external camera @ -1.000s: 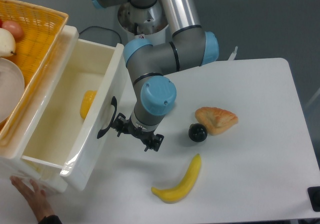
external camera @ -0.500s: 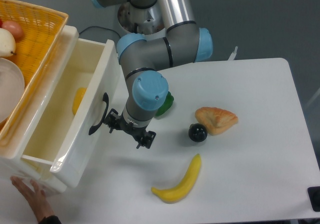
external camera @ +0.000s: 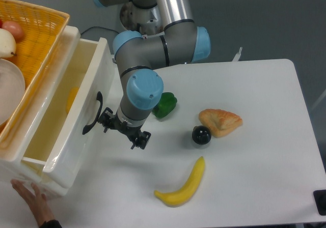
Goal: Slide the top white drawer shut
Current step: 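Keep pushing the drawer front until it sits flush with the unit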
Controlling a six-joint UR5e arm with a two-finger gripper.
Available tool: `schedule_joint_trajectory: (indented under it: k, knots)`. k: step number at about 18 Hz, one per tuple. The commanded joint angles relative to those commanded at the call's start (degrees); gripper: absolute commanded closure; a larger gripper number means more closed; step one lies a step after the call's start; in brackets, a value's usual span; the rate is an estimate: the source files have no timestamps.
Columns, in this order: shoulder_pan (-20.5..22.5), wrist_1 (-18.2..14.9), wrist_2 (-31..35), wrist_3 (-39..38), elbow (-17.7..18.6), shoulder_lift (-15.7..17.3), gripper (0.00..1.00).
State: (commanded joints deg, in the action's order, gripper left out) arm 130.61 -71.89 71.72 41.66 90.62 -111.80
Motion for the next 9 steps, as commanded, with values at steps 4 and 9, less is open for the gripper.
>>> schedule_joint_trajectory:
  k: [4, 9]
  knots:
    - [-0.79, 0.0, 0.0, -0.09, 0.52, 0.53, 0.0]
    - [-1.32, -0.09, -0.26, 0.0, 0.62, 0.97, 0.0]
